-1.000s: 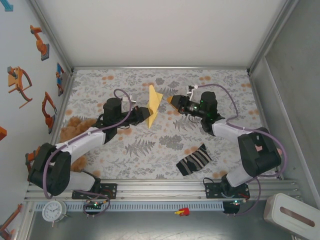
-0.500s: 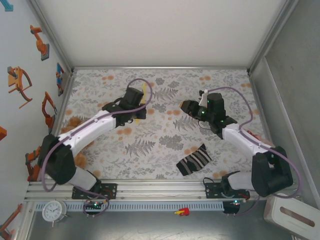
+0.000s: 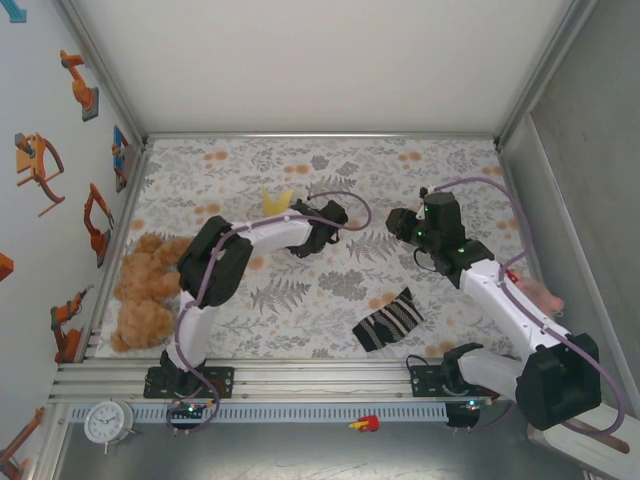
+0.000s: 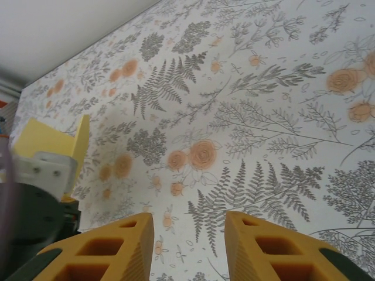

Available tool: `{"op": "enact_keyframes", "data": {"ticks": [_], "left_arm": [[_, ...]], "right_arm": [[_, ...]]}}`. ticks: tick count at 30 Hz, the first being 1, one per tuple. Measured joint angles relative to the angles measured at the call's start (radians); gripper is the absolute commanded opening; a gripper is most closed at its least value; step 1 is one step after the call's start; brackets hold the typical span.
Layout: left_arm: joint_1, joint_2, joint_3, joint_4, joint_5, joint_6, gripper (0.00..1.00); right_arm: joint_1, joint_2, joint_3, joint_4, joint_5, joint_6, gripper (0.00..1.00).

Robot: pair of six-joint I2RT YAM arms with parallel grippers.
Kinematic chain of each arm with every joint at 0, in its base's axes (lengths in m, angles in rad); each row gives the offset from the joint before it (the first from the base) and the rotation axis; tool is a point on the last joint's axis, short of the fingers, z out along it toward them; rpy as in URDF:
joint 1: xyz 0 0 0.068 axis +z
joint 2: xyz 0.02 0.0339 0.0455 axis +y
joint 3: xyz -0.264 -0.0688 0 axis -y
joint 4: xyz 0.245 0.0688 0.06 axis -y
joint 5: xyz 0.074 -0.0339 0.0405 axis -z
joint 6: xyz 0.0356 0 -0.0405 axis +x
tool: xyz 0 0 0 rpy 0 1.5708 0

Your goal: Fold a paper plane with a square sheet of paper (pick it up from the middle)

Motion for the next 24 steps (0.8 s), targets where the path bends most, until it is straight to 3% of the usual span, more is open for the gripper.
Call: {"op": "enact_keyframes", "data": {"ticks": [6, 20, 24], "left_arm": [[-0.015, 0.087, 0.024, -0.051, -0.007, -0.022, 0.19], [-0.015, 0.077, 0.042, -0.062, 0.133, -0.071, 0.35], [-0.013, 0.041, 0.037, -0.043, 0.232, -0.101, 0.39]], "right_arm": [[0.000, 0.001, 0.000, -0.018, 0.008, -0.006, 0.36], [0.000, 0.027, -0.006, -0.016, -0.007, -0.002, 0.35], [0.000, 0.027, -0.006, -0.016, -0.014, -0.002, 0.36]]}}
